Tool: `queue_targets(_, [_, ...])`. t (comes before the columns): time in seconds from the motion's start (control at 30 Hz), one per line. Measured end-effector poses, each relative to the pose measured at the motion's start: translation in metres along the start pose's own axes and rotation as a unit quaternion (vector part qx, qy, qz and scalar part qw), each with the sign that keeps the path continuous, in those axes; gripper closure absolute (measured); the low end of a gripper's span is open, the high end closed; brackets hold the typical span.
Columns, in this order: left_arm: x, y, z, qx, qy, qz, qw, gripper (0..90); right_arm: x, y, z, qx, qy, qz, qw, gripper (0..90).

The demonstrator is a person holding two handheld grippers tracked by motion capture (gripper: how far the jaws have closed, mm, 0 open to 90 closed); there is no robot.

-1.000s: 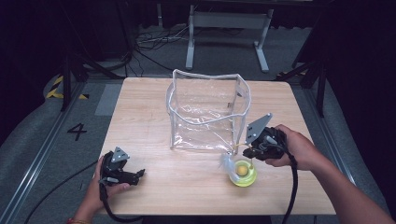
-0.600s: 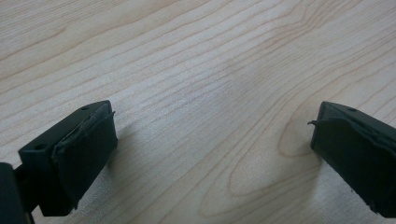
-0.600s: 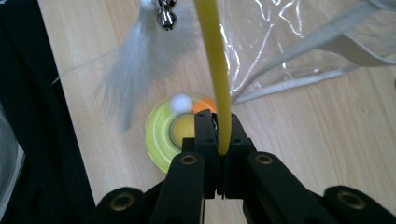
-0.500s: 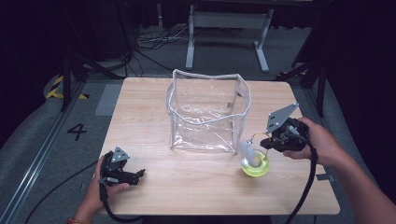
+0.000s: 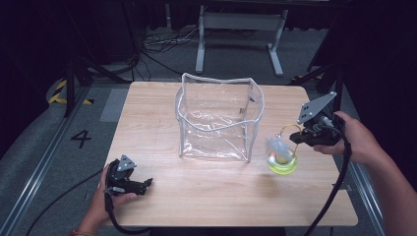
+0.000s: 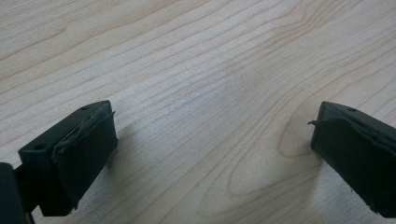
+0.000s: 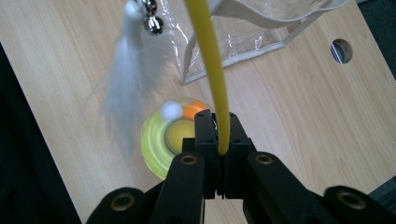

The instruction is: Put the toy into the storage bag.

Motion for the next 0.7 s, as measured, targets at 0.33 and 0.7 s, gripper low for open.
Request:
queue_targets(0.33, [0.0,0.0,0.0,0.0,0.0,0.0,1.0,0.6,0.005,0.019,0.031,-0.024,-0.018,0.002,0.9995,88.4])
queue_targets(0.7, [0.0,0.0,0.0,0.0,0.0,0.001,1.0,0.6,0.021,0.05,0.067,-0.06,-0.036,0.003,0.9975,88.4])
Point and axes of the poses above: each handheld gripper's, and its own axes: y roughly backward along the jaws, x roughly out of its top, z roughly to its right, the point moved 6 cm from there along -y, roughly forward along the jaws, and after that the axes turned 1 degree about y, right-handed, at the moved point
